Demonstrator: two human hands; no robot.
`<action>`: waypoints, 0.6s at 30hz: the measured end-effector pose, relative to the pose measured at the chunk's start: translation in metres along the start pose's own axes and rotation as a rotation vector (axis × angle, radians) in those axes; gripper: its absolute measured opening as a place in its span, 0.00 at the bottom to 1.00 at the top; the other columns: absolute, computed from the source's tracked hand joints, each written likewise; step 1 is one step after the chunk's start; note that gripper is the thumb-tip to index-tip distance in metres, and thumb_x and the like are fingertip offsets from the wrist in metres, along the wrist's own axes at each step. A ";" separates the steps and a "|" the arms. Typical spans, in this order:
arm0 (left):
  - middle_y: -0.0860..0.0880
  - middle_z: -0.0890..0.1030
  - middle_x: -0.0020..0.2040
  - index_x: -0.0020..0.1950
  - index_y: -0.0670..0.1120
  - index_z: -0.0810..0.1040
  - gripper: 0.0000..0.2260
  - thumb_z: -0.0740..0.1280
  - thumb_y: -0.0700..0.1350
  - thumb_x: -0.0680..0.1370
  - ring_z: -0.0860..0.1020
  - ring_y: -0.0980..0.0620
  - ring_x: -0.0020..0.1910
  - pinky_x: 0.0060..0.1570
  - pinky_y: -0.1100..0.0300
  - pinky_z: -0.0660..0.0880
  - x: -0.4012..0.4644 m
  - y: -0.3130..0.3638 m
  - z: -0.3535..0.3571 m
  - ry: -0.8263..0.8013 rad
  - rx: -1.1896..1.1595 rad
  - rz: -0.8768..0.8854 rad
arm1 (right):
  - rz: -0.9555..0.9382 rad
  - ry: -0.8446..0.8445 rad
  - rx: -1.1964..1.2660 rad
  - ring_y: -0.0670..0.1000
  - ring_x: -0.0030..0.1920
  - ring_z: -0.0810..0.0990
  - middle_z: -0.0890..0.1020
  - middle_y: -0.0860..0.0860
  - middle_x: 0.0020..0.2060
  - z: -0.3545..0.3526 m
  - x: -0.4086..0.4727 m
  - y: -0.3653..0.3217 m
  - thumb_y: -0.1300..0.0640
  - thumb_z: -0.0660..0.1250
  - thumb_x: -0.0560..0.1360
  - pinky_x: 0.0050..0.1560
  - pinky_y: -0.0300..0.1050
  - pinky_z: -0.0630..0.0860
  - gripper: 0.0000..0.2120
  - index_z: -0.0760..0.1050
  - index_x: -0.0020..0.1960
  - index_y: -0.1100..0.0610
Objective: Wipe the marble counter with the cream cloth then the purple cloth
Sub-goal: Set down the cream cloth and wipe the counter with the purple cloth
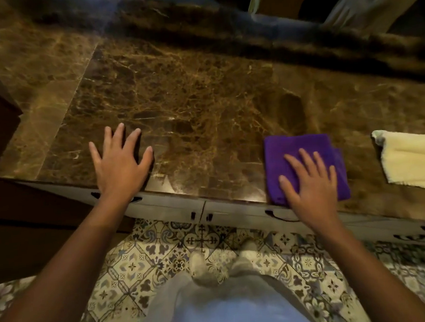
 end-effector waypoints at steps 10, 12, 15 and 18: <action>0.43 0.66 0.81 0.76 0.51 0.70 0.26 0.59 0.62 0.81 0.58 0.42 0.82 0.76 0.32 0.50 0.000 -0.003 0.005 0.066 0.045 0.012 | 0.341 0.019 0.044 0.60 0.82 0.54 0.61 0.53 0.83 -0.014 0.145 0.067 0.37 0.55 0.80 0.78 0.70 0.48 0.30 0.64 0.80 0.47; 0.43 0.66 0.80 0.75 0.52 0.70 0.26 0.59 0.62 0.81 0.58 0.42 0.81 0.75 0.32 0.50 0.000 -0.004 0.005 0.074 0.050 0.010 | 0.326 -0.022 0.070 0.59 0.83 0.53 0.60 0.53 0.83 -0.010 0.176 0.052 0.37 0.56 0.80 0.79 0.70 0.46 0.31 0.63 0.80 0.47; 0.44 0.67 0.80 0.75 0.52 0.70 0.27 0.57 0.64 0.80 0.59 0.42 0.81 0.75 0.33 0.51 0.001 -0.004 0.006 0.077 0.062 0.008 | 0.245 -0.068 0.073 0.59 0.83 0.52 0.59 0.53 0.83 -0.003 0.207 0.016 0.36 0.55 0.80 0.79 0.70 0.45 0.31 0.62 0.80 0.46; 0.44 0.67 0.80 0.75 0.52 0.70 0.28 0.56 0.65 0.80 0.59 0.42 0.81 0.75 0.33 0.52 0.001 -0.005 0.005 0.078 0.063 0.003 | 0.097 -0.116 0.033 0.59 0.83 0.51 0.58 0.53 0.83 0.011 0.213 -0.036 0.35 0.53 0.80 0.79 0.70 0.44 0.32 0.60 0.81 0.45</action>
Point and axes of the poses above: each hand's wrist, its own x-axis towards the middle knuckle, its own z-axis out of the palm, y = z × x, the point moved 9 cm from there along x, towards the middle knuckle
